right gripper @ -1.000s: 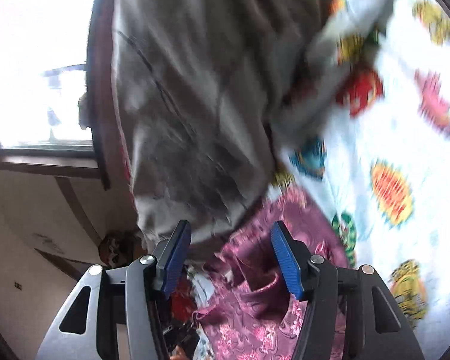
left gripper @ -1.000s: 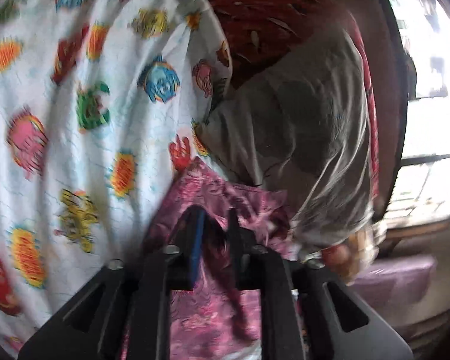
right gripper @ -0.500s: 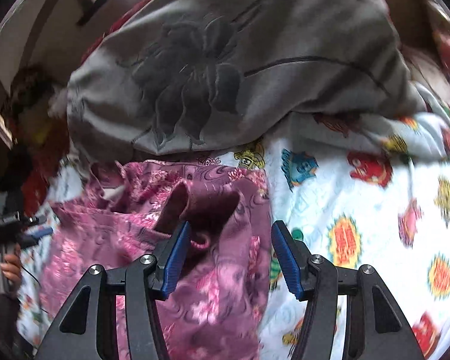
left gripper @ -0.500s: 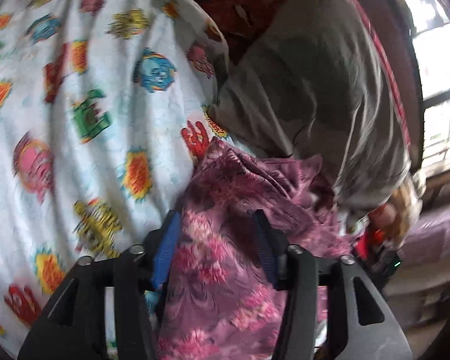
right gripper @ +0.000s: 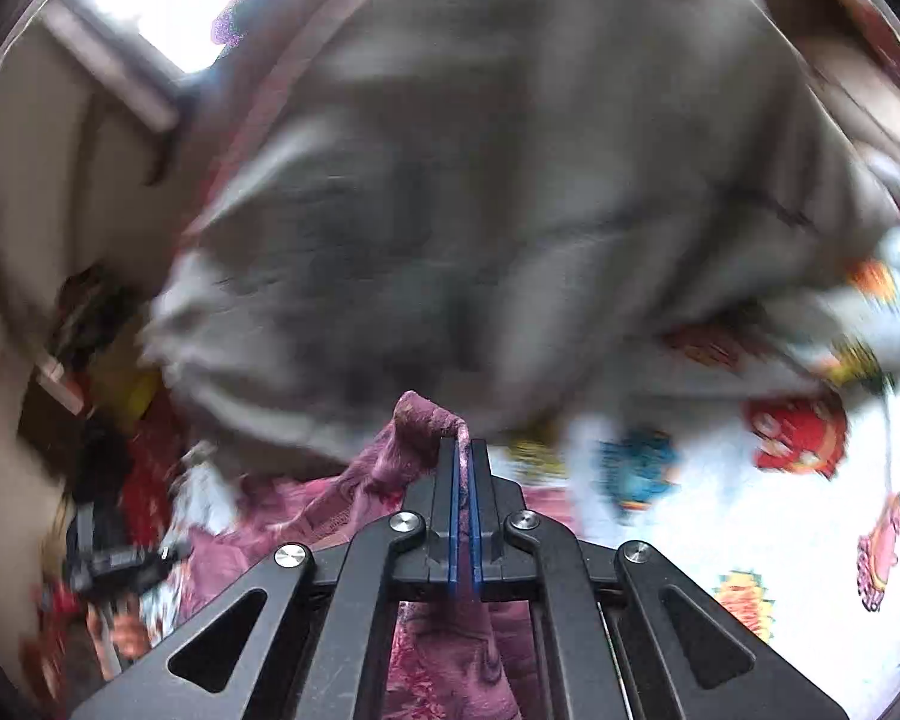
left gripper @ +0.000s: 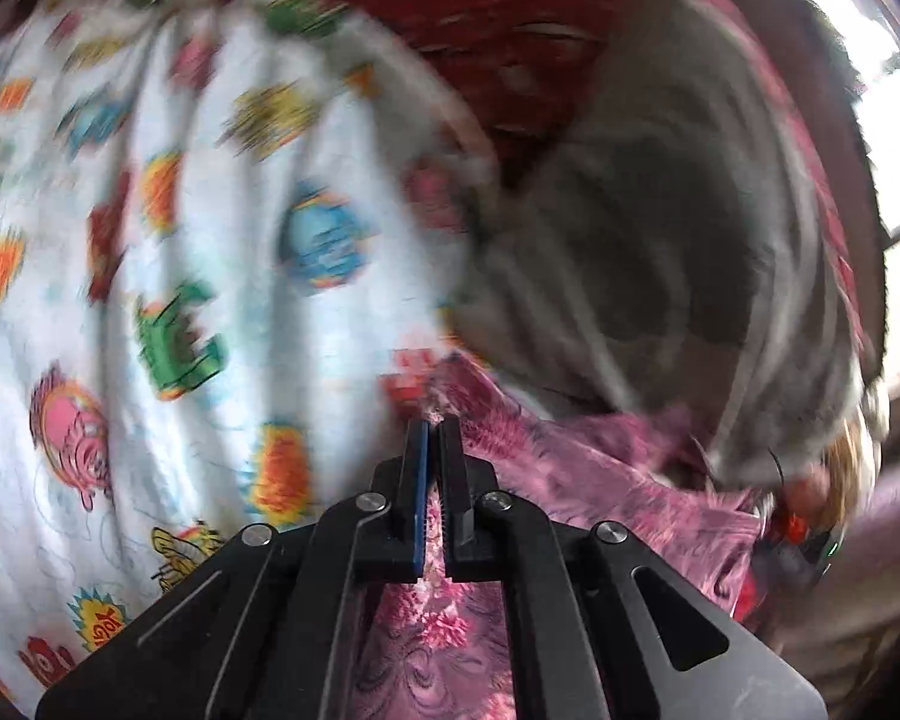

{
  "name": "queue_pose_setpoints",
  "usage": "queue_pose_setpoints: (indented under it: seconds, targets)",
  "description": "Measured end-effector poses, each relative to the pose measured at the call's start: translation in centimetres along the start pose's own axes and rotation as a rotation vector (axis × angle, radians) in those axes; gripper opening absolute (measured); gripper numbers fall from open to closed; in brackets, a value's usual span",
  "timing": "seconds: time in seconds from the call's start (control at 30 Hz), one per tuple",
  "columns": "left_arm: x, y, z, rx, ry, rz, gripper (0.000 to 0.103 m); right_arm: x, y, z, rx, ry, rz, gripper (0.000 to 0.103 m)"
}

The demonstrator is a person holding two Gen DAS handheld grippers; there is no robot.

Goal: Fold small clothes

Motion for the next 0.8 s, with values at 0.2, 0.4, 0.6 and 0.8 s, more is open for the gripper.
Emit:
queue_pose_setpoints:
  seconds: [0.2,0.4,0.6,0.8]
  targets:
    - [0.1,1.2,0.1,0.099,0.035,-0.108,0.004,1.8,-4.3,0.1,0.045,0.022,0.224,0.013]
    - [1.2,-1.0,0.0,0.140,0.058,-0.071,0.045,3.3,-2.0,1.1,0.012,0.103,0.169,0.041]
    - [1.0,-1.4,1.3,-0.065,0.012,0.081,0.005,1.5,1.0,-0.6,-0.024,-0.069,0.078,0.001]
    - [1.3,-2.0,0.1,-0.048,0.030,0.042,0.005,4.6,-3.7,1.7,0.151,0.069,0.160,0.005]
Point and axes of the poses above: each gripper's, at about its wrist camera, not at the fingertips, and z roughly the way its jaws point, y to its left, x to its underside, the point moved 7 cm from there along z, roughly the way its jaws point, and after that the axes turned 11 degrees about -y, right-handed, at the moved point
